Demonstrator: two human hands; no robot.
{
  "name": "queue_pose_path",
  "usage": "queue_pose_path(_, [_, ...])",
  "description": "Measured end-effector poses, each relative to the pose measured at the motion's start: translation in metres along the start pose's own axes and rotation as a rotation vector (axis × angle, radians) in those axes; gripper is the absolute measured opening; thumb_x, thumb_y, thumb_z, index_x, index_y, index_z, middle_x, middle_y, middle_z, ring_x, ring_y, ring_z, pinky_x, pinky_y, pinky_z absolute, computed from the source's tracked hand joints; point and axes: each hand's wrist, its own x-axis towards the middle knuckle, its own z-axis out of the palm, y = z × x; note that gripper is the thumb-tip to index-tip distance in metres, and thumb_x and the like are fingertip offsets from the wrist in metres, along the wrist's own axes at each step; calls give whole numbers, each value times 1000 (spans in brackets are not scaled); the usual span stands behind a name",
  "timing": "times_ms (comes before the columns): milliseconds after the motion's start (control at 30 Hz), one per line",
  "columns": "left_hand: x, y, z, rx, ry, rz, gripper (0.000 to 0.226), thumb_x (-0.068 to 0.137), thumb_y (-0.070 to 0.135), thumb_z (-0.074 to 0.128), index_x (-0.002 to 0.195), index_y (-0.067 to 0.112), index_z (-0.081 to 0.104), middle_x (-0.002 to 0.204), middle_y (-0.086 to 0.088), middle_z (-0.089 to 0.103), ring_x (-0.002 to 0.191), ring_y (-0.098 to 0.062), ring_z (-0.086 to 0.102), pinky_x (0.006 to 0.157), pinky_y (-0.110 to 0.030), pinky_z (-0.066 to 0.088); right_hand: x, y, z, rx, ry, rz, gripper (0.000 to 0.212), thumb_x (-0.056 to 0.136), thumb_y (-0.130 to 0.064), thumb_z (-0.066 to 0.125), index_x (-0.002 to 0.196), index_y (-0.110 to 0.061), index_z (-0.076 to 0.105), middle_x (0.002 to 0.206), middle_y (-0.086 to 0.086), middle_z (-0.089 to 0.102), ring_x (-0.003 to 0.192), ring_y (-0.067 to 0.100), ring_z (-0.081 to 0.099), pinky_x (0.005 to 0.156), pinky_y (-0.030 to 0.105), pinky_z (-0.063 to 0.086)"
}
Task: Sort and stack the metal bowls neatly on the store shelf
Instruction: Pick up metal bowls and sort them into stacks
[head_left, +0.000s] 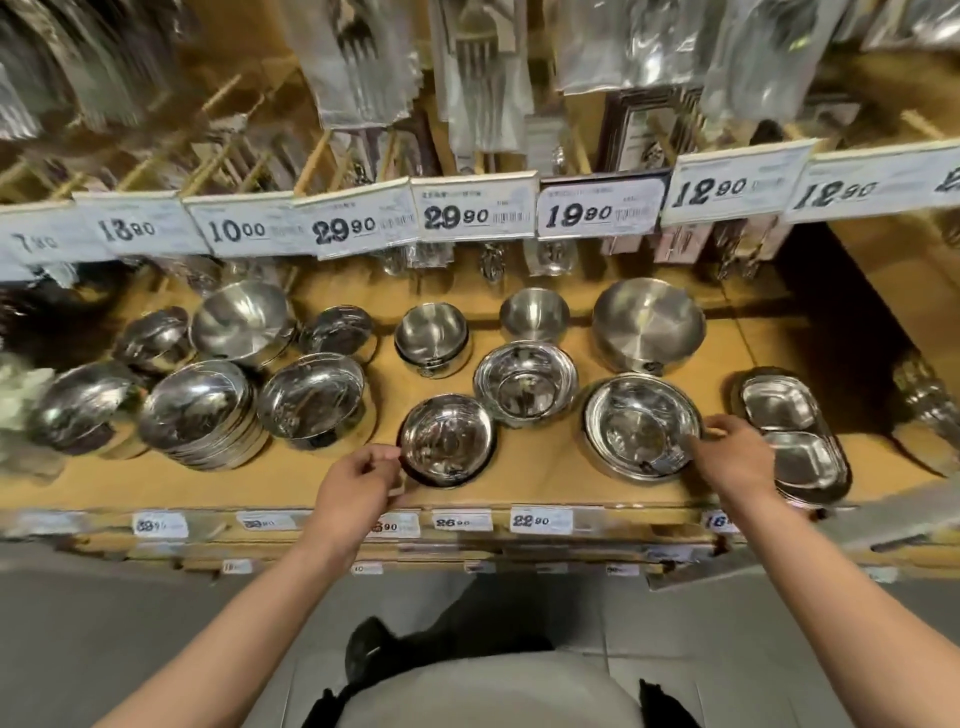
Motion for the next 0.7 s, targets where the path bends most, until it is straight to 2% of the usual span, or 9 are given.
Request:
queue_pose_path(100, [2,-1,4,-15,16,-29,18,104,8,53,100,13,69,96,-3,71,77,-9,72,63,-20,59,3,2,-1,-54,-11,6,35,84,-21,79,116,-9,72,116,21,73,113,39,65,91,39,48])
queue_pose_path(200, [5,-3,11,-14,7,-38,16,104,7,52,103,10,67,95,-3,69,77,-10,70,64,-22,58,4,1,-6,-66,-31,-16,32,85,-22,78,113,-9,72,115,20,73,114,38,64,91,38,47])
queue_pose_path(333, [11,-2,20,31,-29,-43,16,105,11,53,113,8,66,107,-10,66,94,-18,64,78,-29,59,5,-3,-14,-163,-83,-49,35,89,-29,73,115,-5,72,113,20,73,112,40,64,88,39,48])
queue_pose_path(400, [14,-1,23,36,-30,-49,17,104,9,51,112,10,66,110,-10,66,95,-20,64,80,-31,59,6,-6,-18,-204,-128,-64,27,92,-30,69,99,-4,74,100,19,74,103,39,67,78,36,46])
queue_pose_path(467, [16,2,25,31,-37,-48,17,103,6,51,107,13,67,109,-9,66,93,-18,64,74,-27,59,7,-10,-23,-213,-174,-54,31,94,-31,65,79,-4,71,85,16,73,92,36,68,72,35,46])
queue_pose_path(567, [21,9,30,-1,-49,-41,17,102,4,52,104,13,66,107,-10,64,94,-19,64,71,-24,58,8,-17,-30,-248,-187,-46,33,93,-32,66,77,-4,72,82,16,74,87,33,67,75,36,51])
queue_pose_path(633, [25,17,38,-9,-54,-41,15,102,4,53,102,12,66,104,-10,64,93,-20,65,70,-24,58,9,-18,-32,-244,-187,-51,30,92,-31,66,76,-7,73,77,13,75,89,32,70,82,39,55])
queue_pose_path(700, [30,27,48,-6,-68,-27,13,101,2,55,98,10,65,96,-10,63,88,-20,65,63,-20,58,8,-15,-34,-147,-172,-46,23,90,-26,68,78,-8,74,74,12,76,87,32,73,87,47,58])
